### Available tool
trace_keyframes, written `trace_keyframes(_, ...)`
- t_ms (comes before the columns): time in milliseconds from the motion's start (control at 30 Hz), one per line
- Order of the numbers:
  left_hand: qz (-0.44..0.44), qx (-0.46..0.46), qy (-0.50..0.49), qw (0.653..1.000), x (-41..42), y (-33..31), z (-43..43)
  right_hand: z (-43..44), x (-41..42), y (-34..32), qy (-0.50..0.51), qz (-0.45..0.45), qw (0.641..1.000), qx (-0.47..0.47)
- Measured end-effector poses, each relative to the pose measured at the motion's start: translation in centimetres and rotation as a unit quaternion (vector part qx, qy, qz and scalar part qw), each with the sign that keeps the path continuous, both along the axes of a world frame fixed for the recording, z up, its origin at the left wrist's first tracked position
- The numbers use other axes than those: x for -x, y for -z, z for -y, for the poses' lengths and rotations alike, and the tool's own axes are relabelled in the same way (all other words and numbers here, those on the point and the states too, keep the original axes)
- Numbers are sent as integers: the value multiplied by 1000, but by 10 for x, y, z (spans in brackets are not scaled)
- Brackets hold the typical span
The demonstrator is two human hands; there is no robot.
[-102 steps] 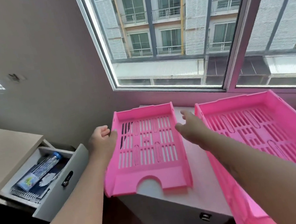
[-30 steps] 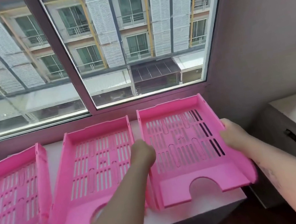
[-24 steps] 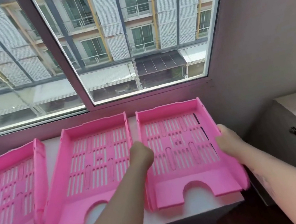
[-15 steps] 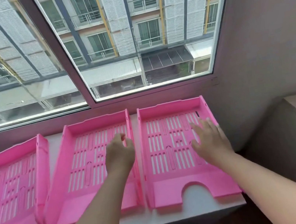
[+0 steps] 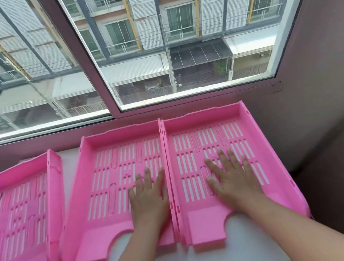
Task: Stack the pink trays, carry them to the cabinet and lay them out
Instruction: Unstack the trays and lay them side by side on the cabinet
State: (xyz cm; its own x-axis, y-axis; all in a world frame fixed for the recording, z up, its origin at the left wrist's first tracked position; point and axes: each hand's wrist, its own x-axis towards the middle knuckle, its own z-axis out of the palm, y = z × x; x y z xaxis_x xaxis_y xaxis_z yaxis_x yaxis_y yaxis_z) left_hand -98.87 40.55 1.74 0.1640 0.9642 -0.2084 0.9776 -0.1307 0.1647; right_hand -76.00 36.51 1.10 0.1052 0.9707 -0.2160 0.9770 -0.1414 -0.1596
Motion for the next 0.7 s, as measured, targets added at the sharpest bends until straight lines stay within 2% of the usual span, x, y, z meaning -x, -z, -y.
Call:
trace_keyframes(400, -11, -2, -4, 1000, 0, 2, -31, -37, 7, 6, 39, 8, 998, -50)
trace_keyframes(633, -6, 24, 18, 1000, 2, -5, -38, -40, 8, 3, 46, 7, 998, -32)
trace_keyframes(700, -27, 3, 42, 999, 8, -13, -38, -44, 9, -1, 49, 2, 999, -18)
